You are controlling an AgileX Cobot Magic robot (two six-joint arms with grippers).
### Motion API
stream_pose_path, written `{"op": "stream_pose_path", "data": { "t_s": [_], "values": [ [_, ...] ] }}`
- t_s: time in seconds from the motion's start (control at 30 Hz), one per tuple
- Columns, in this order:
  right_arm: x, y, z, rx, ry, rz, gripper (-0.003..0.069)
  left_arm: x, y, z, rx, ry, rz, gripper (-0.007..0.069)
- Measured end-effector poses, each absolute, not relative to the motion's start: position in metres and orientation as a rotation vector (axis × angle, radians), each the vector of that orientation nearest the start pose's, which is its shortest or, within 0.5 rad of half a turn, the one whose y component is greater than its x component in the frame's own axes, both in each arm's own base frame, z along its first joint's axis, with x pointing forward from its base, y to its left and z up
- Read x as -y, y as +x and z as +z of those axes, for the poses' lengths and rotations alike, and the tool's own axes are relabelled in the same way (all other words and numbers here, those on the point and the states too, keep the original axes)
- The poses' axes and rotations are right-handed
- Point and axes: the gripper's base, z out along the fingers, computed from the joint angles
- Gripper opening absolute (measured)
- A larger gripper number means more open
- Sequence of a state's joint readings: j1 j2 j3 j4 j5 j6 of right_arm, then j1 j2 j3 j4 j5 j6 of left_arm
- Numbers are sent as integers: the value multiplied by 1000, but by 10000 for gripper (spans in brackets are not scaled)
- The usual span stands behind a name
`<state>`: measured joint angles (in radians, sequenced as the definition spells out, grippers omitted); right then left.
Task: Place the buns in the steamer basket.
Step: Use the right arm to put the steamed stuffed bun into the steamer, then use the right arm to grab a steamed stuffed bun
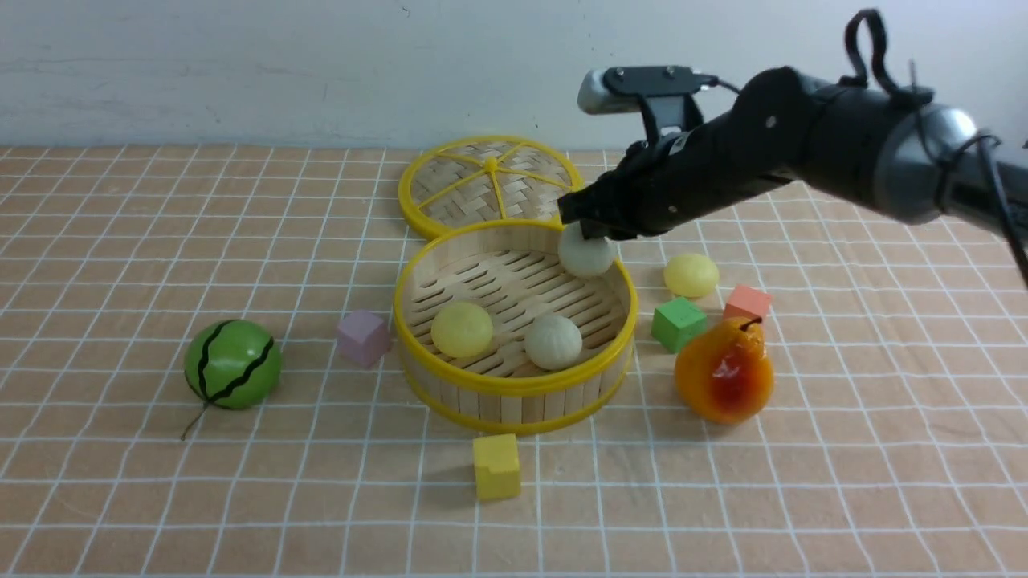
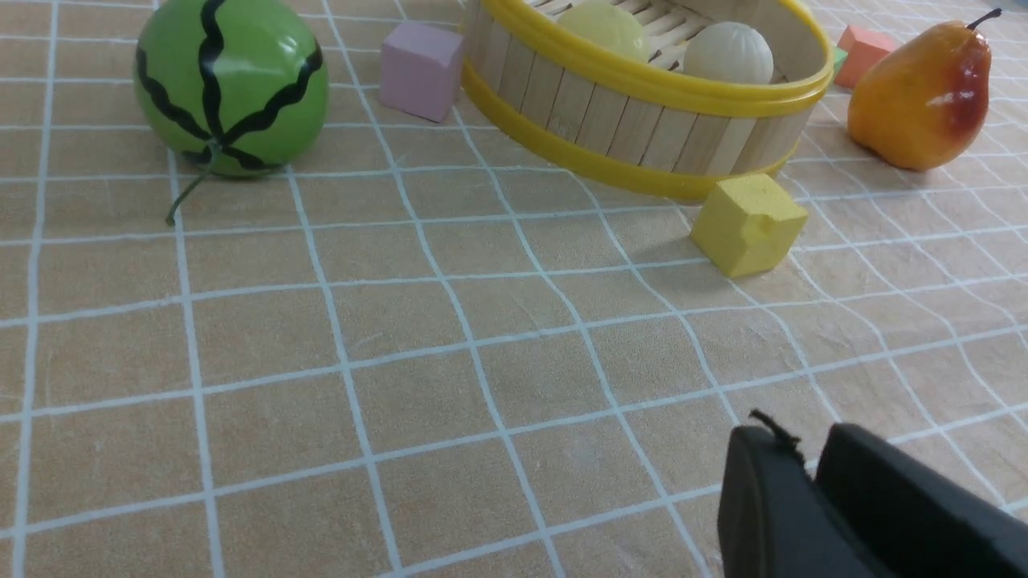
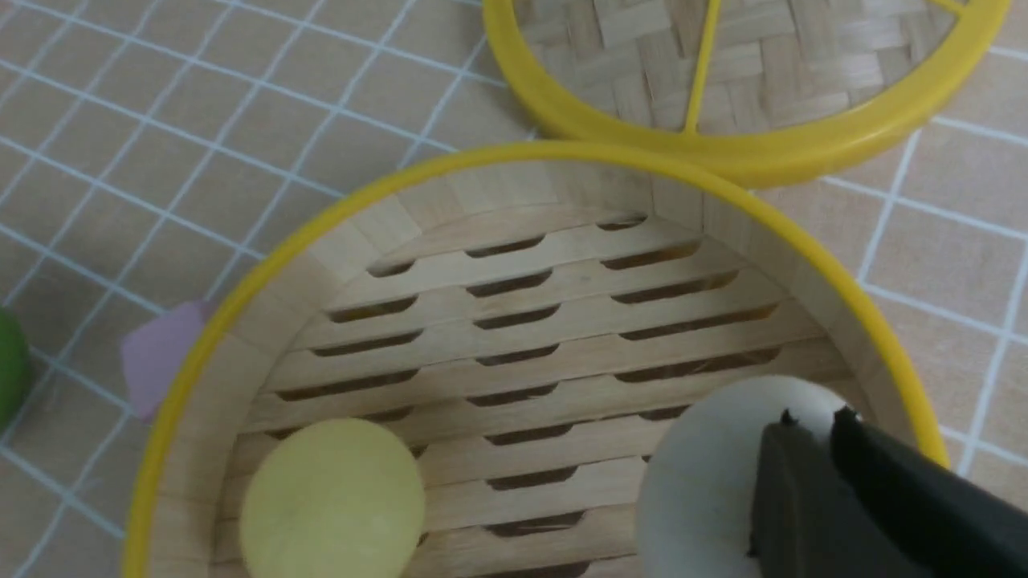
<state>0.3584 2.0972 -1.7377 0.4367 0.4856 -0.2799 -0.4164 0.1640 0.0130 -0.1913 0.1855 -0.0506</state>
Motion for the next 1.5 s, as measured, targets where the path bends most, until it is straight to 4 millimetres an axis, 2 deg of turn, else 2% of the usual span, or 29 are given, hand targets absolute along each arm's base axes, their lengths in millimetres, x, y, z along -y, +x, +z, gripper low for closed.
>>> {"op": "stream_pose_path", "data": {
  "t_s": [0.03, 0.13, 0.23, 0.27, 0.3, 0.33, 0.37, 0.5, 0.57, 0.6, 0.63, 0.67, 0.73, 0.87, 0.93, 1.07, 1.27, 1.5],
  "values": [
    [-190, 459, 225, -2295, -376, 457, 89, 30, 60, 182, -1862, 191, -488, 95],
    [-191, 465, 205, -2307, -350, 453, 174, 30, 60, 182, -1862, 191, -488, 101],
    [-193, 467, 198, -2316, -316, 477, 288, 30, 60, 182, -1862, 191, -488, 103],
    [-193, 467, 198, -2316, -309, 484, 330, 30, 60, 182, -1862, 191, -488, 103],
    [-193, 468, 198, -2315, -308, 486, 338, 30, 60, 182, -1862, 191, -488, 103],
    [-193, 467, 202, -2307, -305, 491, 399, 30, 60, 182, -1862, 191, -488, 103],
    [-193, 467, 205, -2304, -307, 494, 426, 30, 60, 182, -1862, 191, -488, 103],
    [-188, 459, 236, -2284, -346, 493, 503, 30, 60, 182, -1862, 191, -488, 103],
    [-182, 455, 249, -2278, -372, 470, 504, 30, 60, 182, -1862, 191, -488, 103],
    [-171, 454, 261, -2275, -390, 436, 496, 30, 60, 182, -1862, 191, -488, 103],
    [-169, 454, 262, -2276, -396, 425, 495, 30, 60, 182, -1862, 191, -488, 103],
    [-157, 455, 264, -2297, -396, 390, 477, 30, 60, 182, -1862, 191, -488, 103],
    [-135, 462, 256, -2349, -318, 358, 434, 30, 60, 182, -1862, 191, -488, 103],
    [-113, 474, 236, -2404, -187, 350, 391, 30, 60, 182, -1863, 191, -488, 103],
    [-100, 481, 219, -2434, -118, 341, 367, 30, 60, 182, -1863, 191, -488, 103],
    [-96, 486, 206, -2431, -95, 331, 360, 30, 60, 182, -1863, 191, -488, 103],
    [-96, 492, 208, -2362, -95, 312, 358, 30, 60, 182, -1864, 191, -488, 104],
    [-97, 503, 182, -2351, -73, 303, 358, 30, 60, 182, -1864, 192, -488, 106]
  ]
}}
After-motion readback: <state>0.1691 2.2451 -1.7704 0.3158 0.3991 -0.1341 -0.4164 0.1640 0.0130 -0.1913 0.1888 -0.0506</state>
